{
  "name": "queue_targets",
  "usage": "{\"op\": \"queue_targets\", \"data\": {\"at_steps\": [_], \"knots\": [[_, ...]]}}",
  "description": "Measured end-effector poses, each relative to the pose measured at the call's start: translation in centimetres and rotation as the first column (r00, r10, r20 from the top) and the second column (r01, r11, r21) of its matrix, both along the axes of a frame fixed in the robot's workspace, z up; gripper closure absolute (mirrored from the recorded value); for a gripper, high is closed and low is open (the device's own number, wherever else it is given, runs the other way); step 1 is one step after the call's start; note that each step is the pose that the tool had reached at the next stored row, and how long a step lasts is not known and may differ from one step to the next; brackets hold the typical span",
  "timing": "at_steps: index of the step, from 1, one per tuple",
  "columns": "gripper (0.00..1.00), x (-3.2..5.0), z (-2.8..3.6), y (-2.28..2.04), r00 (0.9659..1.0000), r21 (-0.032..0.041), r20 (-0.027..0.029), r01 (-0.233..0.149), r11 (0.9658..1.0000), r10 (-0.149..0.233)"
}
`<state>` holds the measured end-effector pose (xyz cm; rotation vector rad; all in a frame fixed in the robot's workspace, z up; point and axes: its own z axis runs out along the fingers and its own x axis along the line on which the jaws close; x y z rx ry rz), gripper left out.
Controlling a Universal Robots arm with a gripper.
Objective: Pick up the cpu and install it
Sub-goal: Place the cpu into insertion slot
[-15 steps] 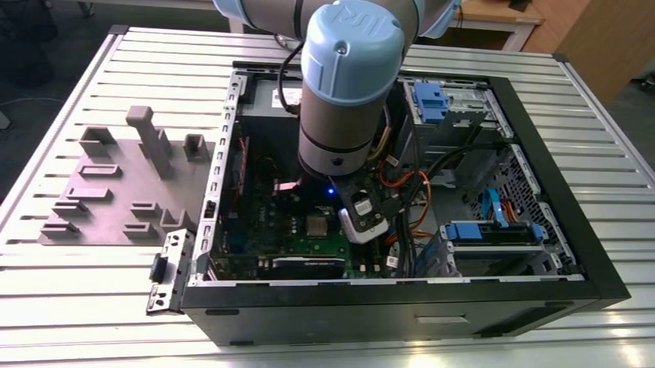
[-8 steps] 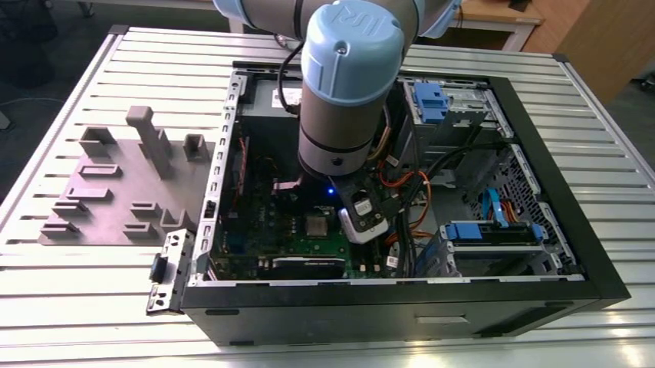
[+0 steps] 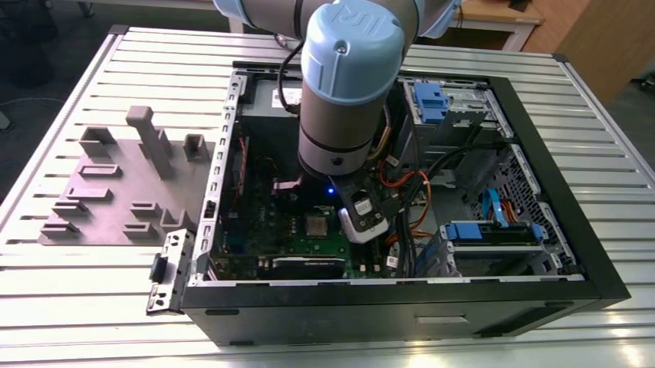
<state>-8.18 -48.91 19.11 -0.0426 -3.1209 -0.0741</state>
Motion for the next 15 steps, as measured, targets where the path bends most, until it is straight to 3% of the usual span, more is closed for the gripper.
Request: {"op": "queue_targets", "data": {"at_steps": [15], "knots": [[0.39,0.0,0.02,-0.35,1.0,-0.0001,0.0,0.0,1.0,0.0]]}}
